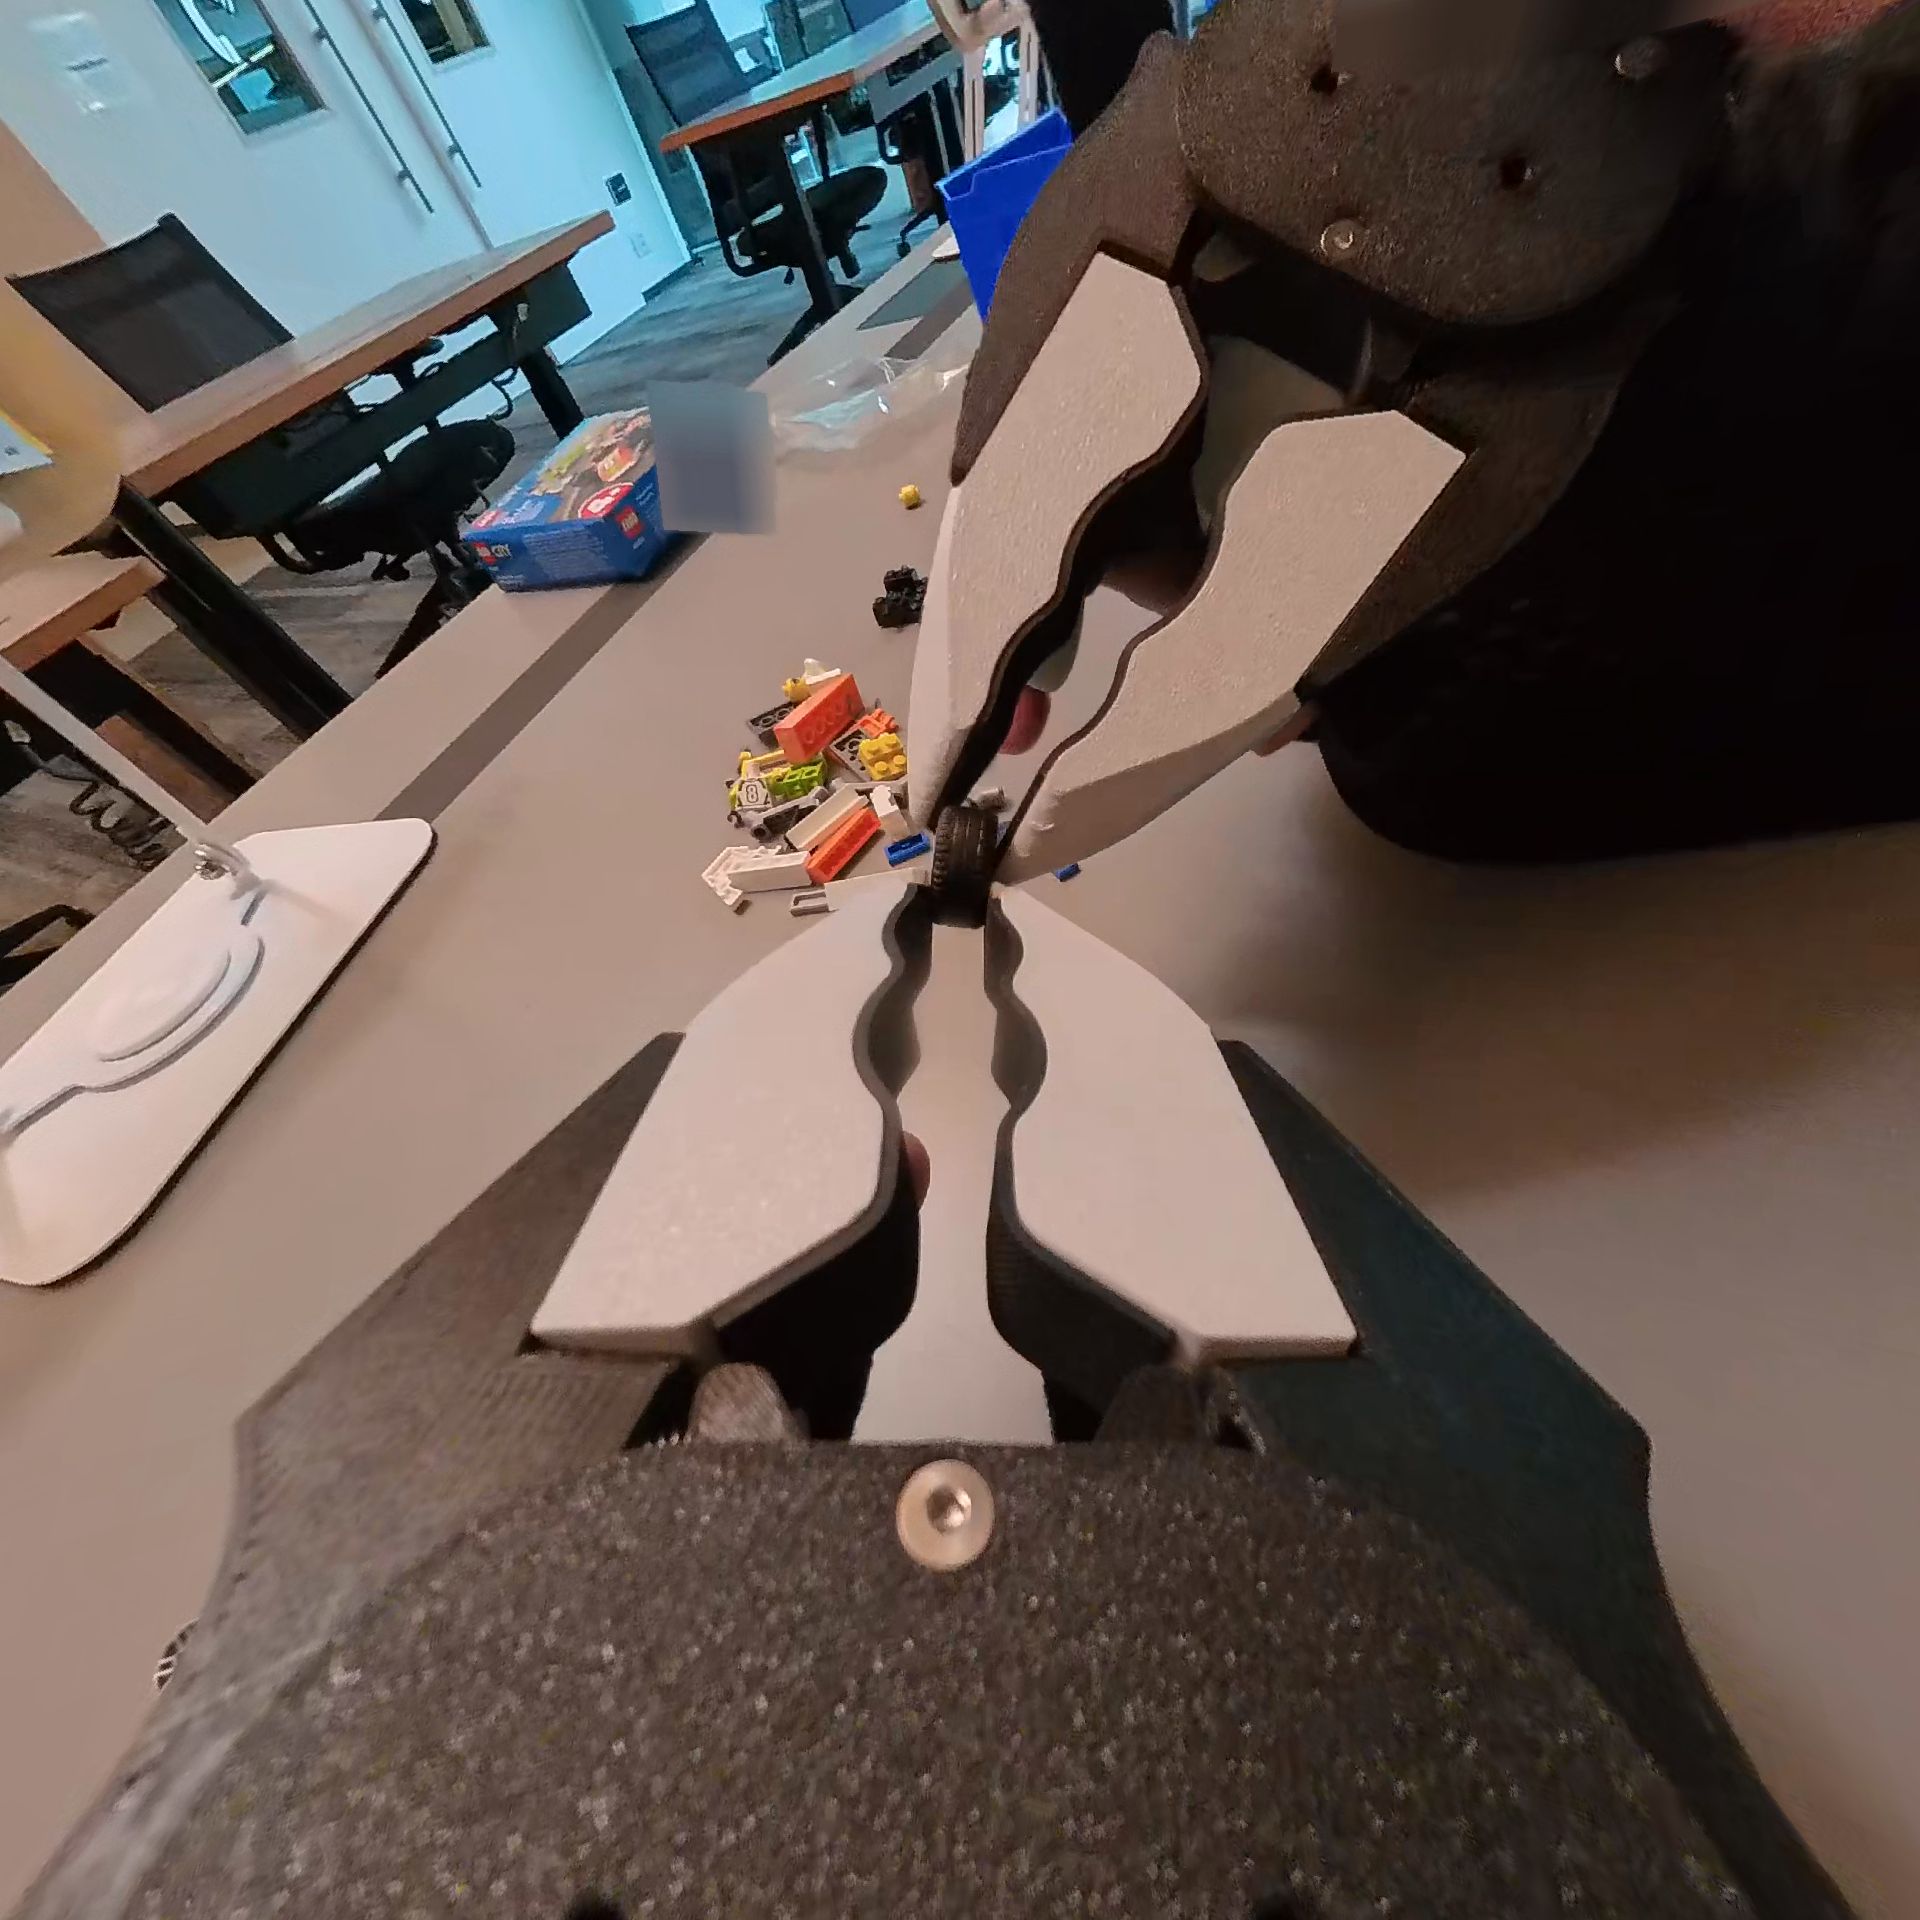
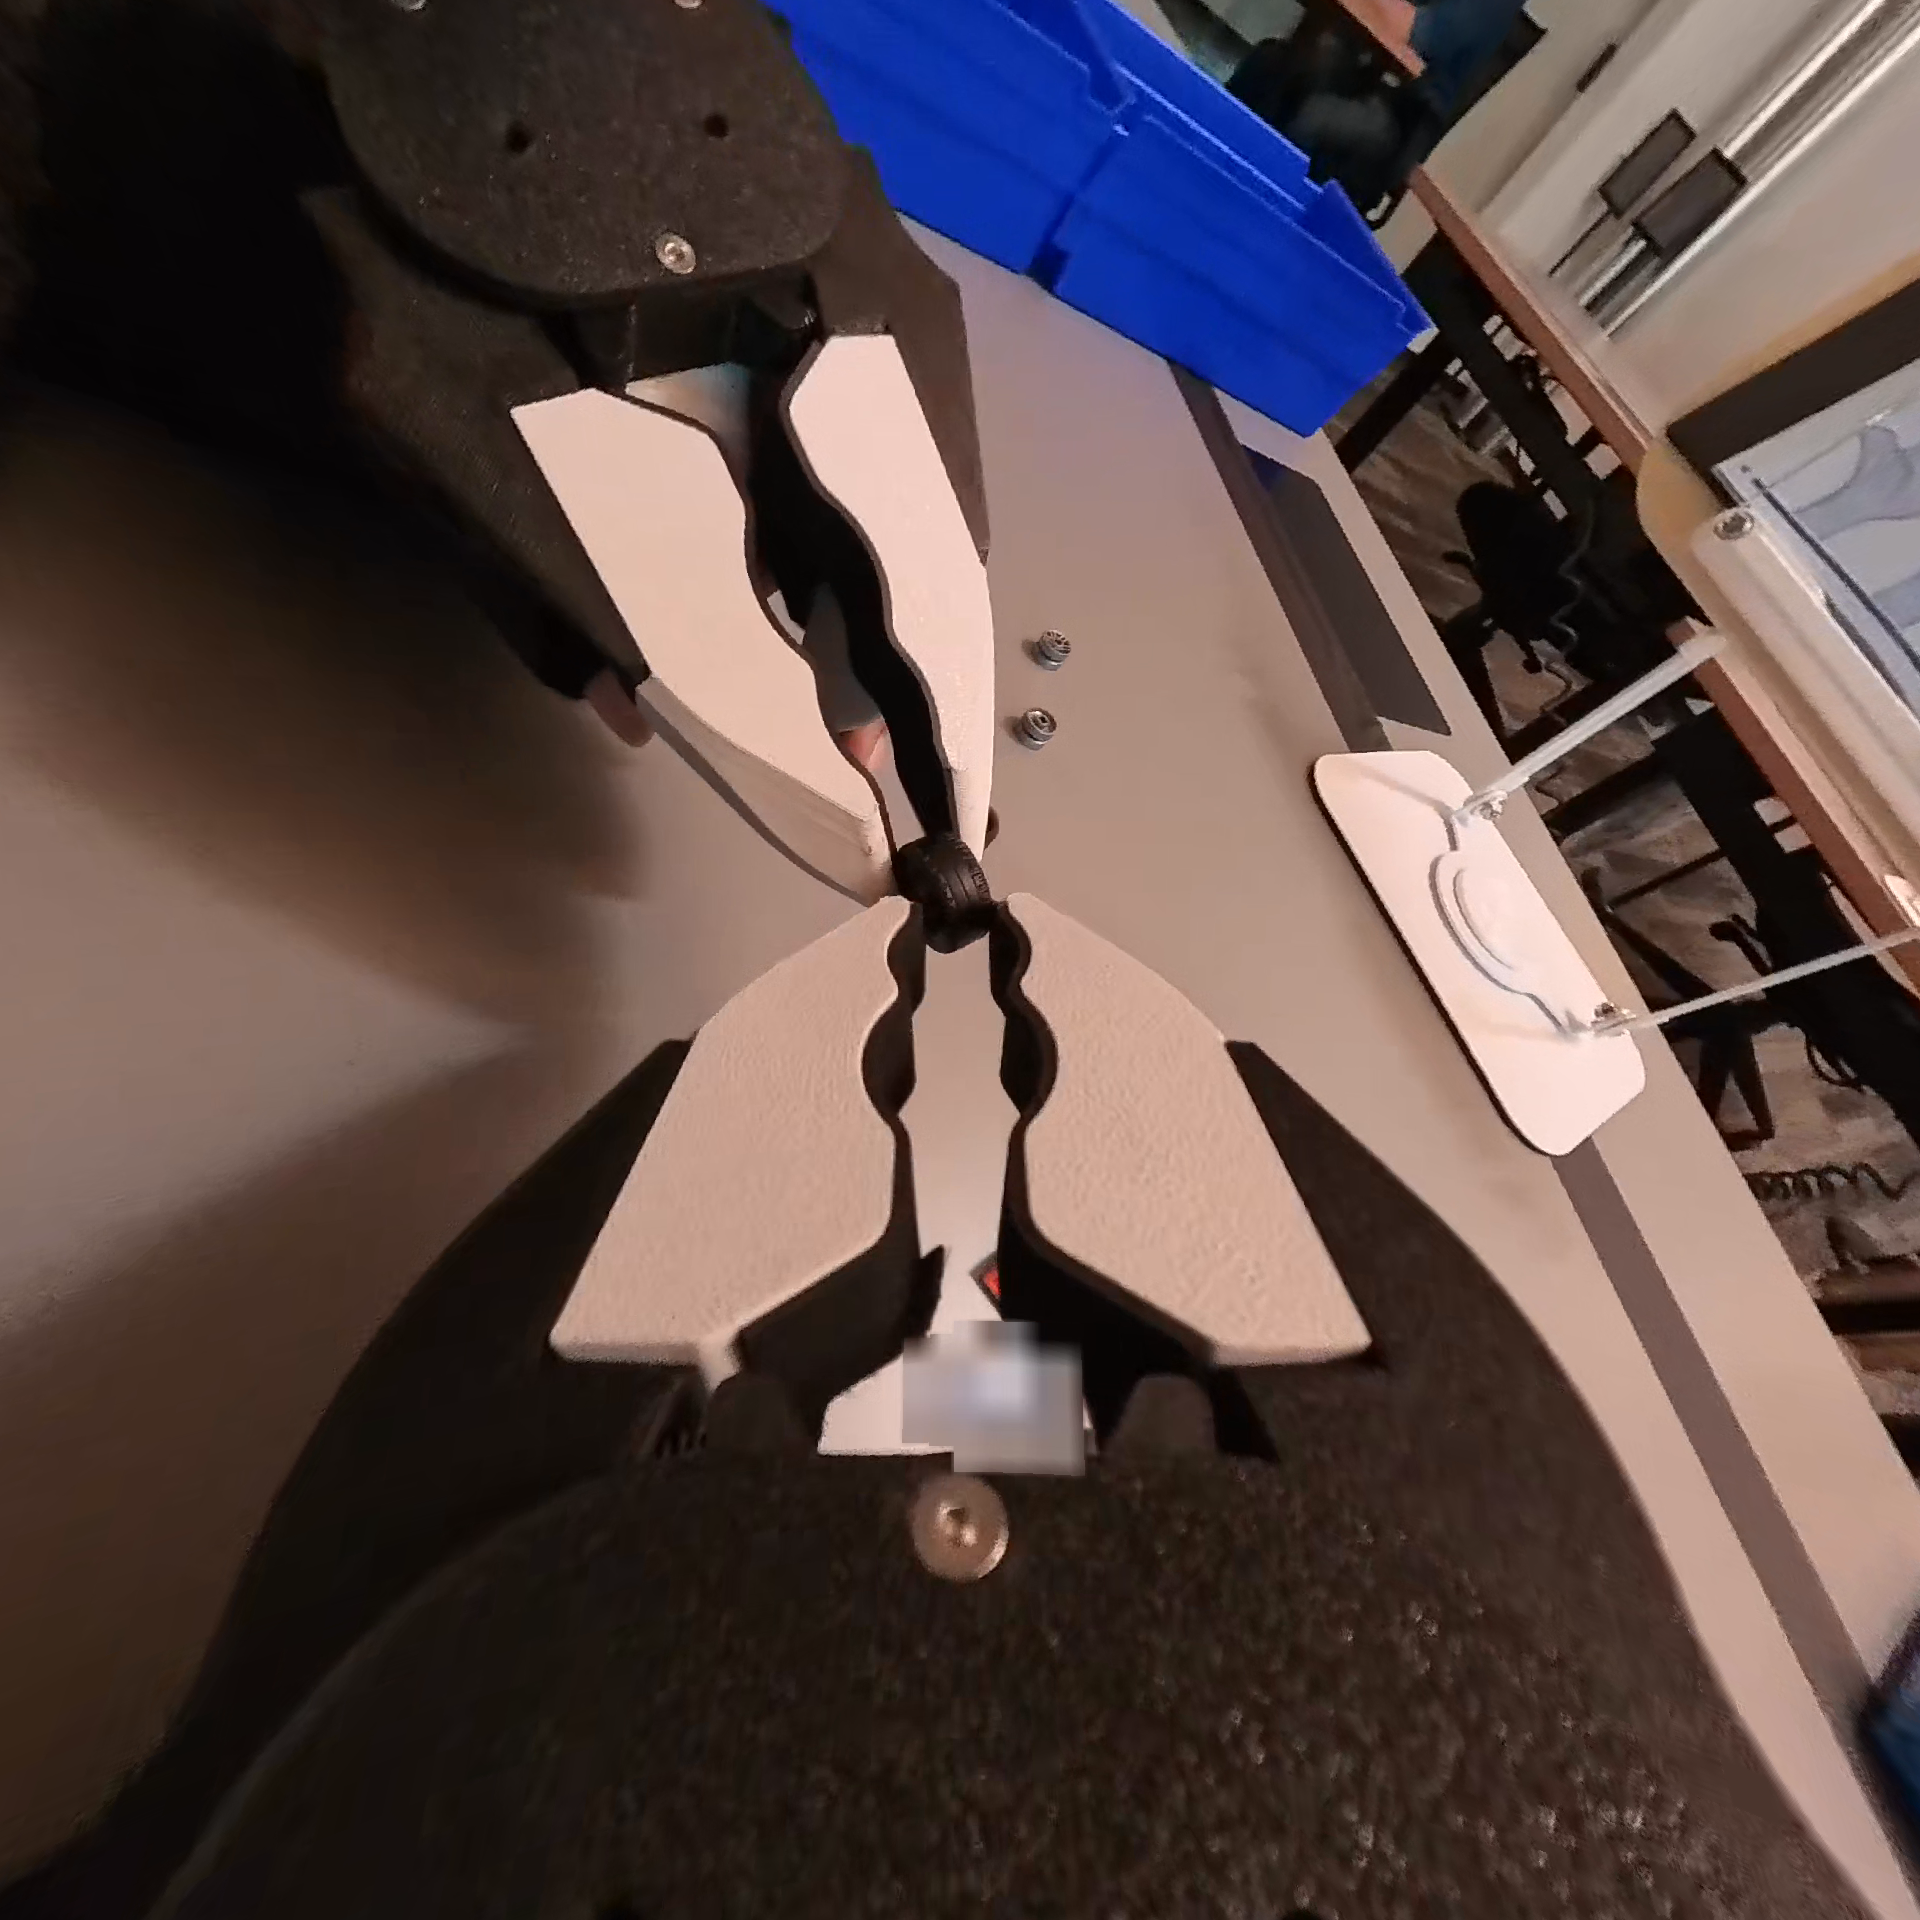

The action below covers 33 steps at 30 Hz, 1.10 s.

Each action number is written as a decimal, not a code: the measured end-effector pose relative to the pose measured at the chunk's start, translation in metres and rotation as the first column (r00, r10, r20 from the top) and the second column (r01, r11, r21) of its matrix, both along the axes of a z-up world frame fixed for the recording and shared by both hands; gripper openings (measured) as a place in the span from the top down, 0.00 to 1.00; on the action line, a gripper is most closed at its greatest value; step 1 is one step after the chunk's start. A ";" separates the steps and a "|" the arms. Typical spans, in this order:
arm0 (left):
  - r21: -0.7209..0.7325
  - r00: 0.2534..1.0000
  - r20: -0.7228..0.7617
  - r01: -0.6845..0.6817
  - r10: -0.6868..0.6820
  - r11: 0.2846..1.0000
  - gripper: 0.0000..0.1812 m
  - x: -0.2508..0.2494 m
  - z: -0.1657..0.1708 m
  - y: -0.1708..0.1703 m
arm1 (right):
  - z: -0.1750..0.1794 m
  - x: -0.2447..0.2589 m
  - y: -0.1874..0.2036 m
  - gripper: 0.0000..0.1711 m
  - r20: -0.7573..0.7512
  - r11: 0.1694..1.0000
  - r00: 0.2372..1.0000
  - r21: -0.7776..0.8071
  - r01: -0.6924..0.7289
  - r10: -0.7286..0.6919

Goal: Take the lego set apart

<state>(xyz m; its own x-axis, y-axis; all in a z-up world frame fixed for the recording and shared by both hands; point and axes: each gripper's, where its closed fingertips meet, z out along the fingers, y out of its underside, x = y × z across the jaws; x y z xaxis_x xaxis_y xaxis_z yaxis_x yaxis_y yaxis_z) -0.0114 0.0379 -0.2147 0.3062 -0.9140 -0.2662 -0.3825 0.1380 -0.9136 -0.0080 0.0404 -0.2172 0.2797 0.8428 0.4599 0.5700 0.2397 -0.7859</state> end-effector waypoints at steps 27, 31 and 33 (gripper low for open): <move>-0.132 0.949 0.059 -0.301 0.311 0.944 0.95 -0.005 -0.001 0.032 | 0.008 -0.008 0.025 0.97 -0.301 0.873 0.827 -0.281 0.398 -0.474; -0.147 0.940 0.058 -0.326 0.338 0.934 0.95 -0.005 -0.002 0.036 | 0.009 -0.007 0.030 0.97 -0.306 0.858 0.808 -0.289 0.425 -0.503; -0.150 0.932 0.056 -0.347 0.358 0.926 0.95 -0.006 -0.003 0.039 | 0.007 -0.007 0.034 0.97 -0.309 0.847 0.795 -0.300 0.439 -0.522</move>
<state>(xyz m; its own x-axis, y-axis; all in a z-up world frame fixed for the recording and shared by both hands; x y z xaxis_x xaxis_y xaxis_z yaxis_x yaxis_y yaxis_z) -0.0171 0.0768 -0.2178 0.6302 -0.7688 -0.1082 -0.3080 -0.1196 -0.9438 -0.0148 0.0748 -0.2103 0.7847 0.6152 0.0758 0.2297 -0.1751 -0.9574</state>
